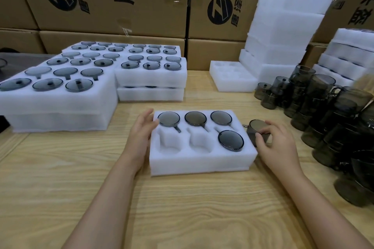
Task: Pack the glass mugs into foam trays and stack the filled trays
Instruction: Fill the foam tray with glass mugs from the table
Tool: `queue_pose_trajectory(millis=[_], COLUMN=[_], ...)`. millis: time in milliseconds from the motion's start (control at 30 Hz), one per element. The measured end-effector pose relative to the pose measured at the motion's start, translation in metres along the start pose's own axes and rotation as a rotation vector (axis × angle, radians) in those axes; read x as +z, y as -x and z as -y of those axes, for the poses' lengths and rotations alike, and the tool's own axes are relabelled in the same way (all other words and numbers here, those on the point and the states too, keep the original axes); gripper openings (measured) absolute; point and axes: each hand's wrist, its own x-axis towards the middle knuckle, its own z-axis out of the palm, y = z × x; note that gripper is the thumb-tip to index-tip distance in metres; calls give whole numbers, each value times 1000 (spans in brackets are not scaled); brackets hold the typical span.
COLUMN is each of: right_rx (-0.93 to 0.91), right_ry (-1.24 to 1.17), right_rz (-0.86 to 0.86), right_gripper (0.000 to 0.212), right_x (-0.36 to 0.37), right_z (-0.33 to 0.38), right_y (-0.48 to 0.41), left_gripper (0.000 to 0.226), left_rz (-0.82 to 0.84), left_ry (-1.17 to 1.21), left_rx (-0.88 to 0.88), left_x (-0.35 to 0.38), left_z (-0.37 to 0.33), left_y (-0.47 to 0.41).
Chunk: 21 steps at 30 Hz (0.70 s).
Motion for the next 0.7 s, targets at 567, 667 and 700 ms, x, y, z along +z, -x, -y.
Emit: queue_pose_trajectory(millis=[567,667,700], right_rx=[-10,-20,-16], right_ry=[-708,-763,-733], right_rz=[-173,78,132], right_gripper=[28,30,34], right_x=[-36,-24,-19], right_z=[84,118,123], right_y=[-3,5,9], left_gripper=[43,42,42], left_rz=[-7,6,9], left_ry=[-40,-44,-43], left_rx=[50,45,44], left_x=[1,-2,-2], left_z=[9,9,9], left_y=[-9,-10,-11])
